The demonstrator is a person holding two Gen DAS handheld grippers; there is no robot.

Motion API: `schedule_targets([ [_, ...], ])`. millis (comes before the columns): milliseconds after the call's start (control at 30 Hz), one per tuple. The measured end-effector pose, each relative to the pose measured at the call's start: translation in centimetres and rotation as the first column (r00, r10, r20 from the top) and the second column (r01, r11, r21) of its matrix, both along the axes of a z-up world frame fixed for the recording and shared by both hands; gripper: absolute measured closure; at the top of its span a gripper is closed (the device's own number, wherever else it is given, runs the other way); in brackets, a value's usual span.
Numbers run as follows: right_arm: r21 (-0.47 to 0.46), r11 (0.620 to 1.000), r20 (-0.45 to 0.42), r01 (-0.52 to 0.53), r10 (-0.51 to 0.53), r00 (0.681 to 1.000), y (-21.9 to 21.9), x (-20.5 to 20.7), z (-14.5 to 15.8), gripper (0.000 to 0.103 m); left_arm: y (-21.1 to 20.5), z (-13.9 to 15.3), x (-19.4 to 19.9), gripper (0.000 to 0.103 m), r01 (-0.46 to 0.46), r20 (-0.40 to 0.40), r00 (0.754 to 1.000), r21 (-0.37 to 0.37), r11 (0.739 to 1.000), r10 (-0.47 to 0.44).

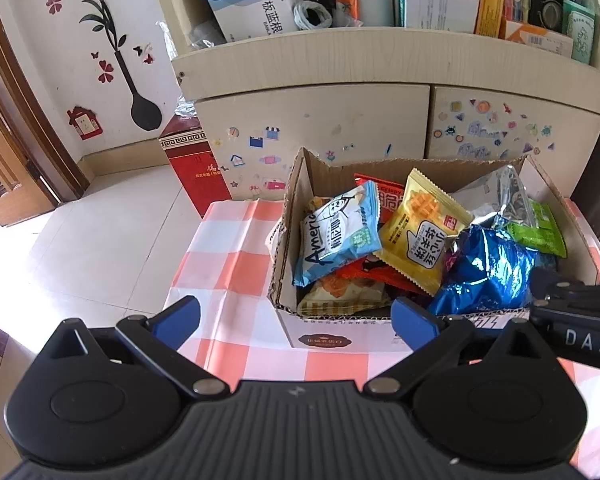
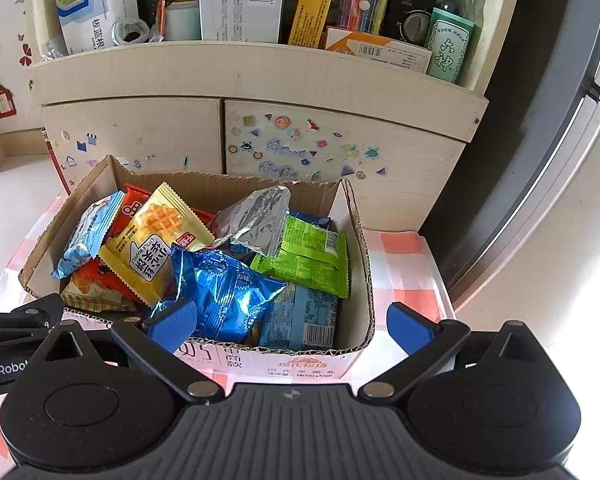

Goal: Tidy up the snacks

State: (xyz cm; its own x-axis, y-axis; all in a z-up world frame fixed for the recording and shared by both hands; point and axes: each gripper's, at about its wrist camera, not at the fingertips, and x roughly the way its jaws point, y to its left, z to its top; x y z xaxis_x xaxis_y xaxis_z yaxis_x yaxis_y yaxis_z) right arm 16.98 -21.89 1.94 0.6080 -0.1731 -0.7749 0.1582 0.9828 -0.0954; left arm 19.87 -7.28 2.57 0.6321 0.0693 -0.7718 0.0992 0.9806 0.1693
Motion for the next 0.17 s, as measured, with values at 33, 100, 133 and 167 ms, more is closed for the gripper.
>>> schedule_targets([
  [33,-0.001,1.0,0.0,-0.001,0.001,1.0,0.03,-0.03,0.0,0.0,0.11,0.0,-0.02,0.002,0.0,-0.001,1.0,-0.002,1.0,0.0],
  [100,-0.003,1.0,-0.001,-0.005,0.005,1.0,0.09,-0.06,-0.03,0.0,0.24,-0.06,-0.07,0.002,0.001,-0.003,1.0,-0.005,1.0,-0.001],
  [133,-0.005,1.0,-0.001,-0.008,0.008,1.0,0.14,-0.09,-0.05,0.0,0.26,-0.09,-0.11,0.002,0.002,-0.002,1.0,-0.003,1.0,-0.002],
  [167,-0.005,1.0,-0.001,-0.008,0.008,1.0,0.14,-0.09,-0.05,0.0,0.26,-0.12,-0.18,0.002,0.003,-0.002,1.0,0.001,1.0,-0.003],
])
